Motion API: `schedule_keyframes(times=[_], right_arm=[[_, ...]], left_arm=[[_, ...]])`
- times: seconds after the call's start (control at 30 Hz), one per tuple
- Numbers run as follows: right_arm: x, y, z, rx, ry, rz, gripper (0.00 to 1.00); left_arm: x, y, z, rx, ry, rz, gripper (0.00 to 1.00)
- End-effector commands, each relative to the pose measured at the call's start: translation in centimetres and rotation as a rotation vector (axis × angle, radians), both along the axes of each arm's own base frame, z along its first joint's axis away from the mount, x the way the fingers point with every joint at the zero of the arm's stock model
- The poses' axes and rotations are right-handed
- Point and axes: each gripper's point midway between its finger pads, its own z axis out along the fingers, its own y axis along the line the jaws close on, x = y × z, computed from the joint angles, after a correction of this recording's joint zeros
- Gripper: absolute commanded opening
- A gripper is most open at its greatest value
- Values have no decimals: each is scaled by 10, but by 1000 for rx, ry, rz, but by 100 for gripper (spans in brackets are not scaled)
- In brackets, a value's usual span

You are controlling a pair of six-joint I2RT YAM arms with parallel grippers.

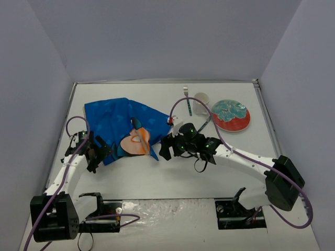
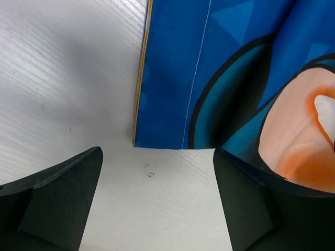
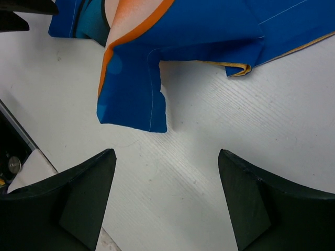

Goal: Set the dinner table for one person

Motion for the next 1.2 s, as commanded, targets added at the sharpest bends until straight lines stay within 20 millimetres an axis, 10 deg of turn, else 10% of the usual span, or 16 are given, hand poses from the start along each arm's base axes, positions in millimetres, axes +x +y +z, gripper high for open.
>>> schedule_keyframes(times=[0.0,0.9,1.17], right_arm=[[-1,25,35,110,-144,101,76],[10,65,-32,-20,-168,213,69],[23,75,-37,-23,-196,199,51]], left_arm=[[15,12,0,16,-50,52,83],[27,3,-31,-62,-4,80,59],[27,3,-40,-64,15,81,39]])
